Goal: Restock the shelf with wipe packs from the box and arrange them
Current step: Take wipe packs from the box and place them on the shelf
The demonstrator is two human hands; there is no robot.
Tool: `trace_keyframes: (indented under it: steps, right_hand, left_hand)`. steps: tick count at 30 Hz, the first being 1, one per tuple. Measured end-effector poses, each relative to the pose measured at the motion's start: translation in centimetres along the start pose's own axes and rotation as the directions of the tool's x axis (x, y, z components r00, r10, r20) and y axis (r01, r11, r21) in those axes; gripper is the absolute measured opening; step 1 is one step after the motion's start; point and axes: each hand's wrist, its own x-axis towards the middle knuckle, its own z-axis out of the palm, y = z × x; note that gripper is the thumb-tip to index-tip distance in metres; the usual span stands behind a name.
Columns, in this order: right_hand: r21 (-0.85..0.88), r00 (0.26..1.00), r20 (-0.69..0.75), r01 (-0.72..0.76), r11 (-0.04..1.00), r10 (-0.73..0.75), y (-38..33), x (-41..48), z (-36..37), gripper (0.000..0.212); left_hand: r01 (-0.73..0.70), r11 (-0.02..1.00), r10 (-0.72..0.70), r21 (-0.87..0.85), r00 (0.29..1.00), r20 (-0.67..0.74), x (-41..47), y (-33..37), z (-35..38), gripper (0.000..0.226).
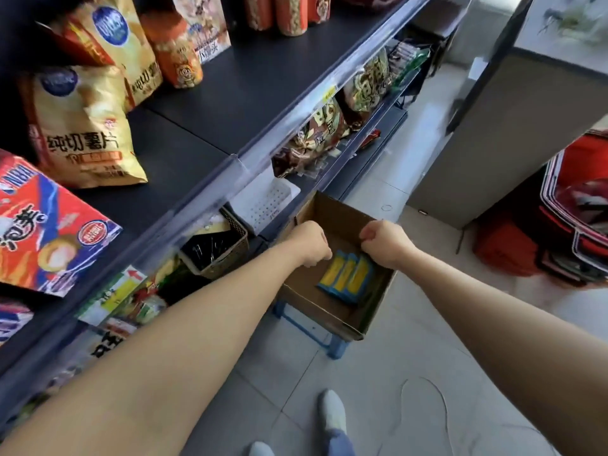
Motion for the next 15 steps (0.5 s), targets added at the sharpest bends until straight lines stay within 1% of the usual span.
trace_keyframes:
  steps: [2, 5, 7, 9, 10, 11, 12, 13, 14, 15]
  right_hand:
    - [-0.08, 0.994, 0.105, -0.013, 0.997, 0.021, 1.3, 2.0, 1.6, 0.029]
    - [-0.153, 0.98, 0.188, -0.03, 0.988, 0.059, 4.0, 5.5, 4.7, 0.032]
    - [-0.234, 0.954, 0.286, -0.02, 0.972, 0.088, 5.2, 7.3, 7.0, 0.033]
    - [-0.325, 0.932, 0.338, -0.015, 0.945, 0.131, 6.0, 8.6, 9.0, 0.032]
    - [-0.389, 0.908, 0.403, 0.059, 0.919, 0.112, 6.4, 9.4, 9.8, 0.032]
    - [-0.399, 0.898, 0.431, 0.102, 0.911, 0.088, 6.7, 10.1, 10.7, 0.032]
    - [-0.395, 0.881, 0.463, 0.107, 0.912, 0.097, 6.9, 10.7, 11.4, 0.033]
    - [-0.365, 0.87, 0.464, 0.02, 0.931, 0.163, 6.9, 11.3, 12.1, 0.034]
    - [-0.378, 0.861, 0.464, -0.019, 0.926, 0.208, 7.2, 12.0, 12.7, 0.035]
    - [-0.406, 0.851, 0.48, -0.001, 0.914, 0.215, 7.6, 12.5, 13.2, 0.037]
  left_hand:
    - [0.05, 0.998, -0.05, -0.029, 0.998, 0.028, 3.1, -1.3, 1.8, 0.005]
    - [0.126, 0.99, -0.122, -0.059, 0.99, 0.075, 7.8, -3.4, 5.0, 0.007]
    - [0.174, 0.981, -0.165, -0.081, 0.981, 0.105, 10.3, -4.7, 7.0, 0.006]
    - [0.221, 0.967, -0.207, -0.126, 0.972, 0.113, 12.6, -5.9, 9.1, 0.011]
    - [0.247, 0.957, -0.233, -0.15, 0.967, 0.107, 13.7, -6.4, 10.1, 0.018]
    - [0.268, 0.95, -0.255, -0.162, 0.962, 0.1, 14.7, -6.9, 11.0, 0.024]
    - [0.282, 0.946, -0.27, -0.162, 0.958, 0.096, 15.6, -7.2, 11.8, 0.028]
    - [0.288, 0.945, -0.276, -0.155, 0.957, 0.091, 16.5, -7.5, 12.4, 0.029]
    - [0.292, 0.944, -0.282, -0.151, 0.956, 0.086, 17.4, -7.8, 13.0, 0.031]
    - [0.296, 0.943, -0.287, -0.154, 0.955, 0.079, 18.2, -8.0, 13.5, 0.033]
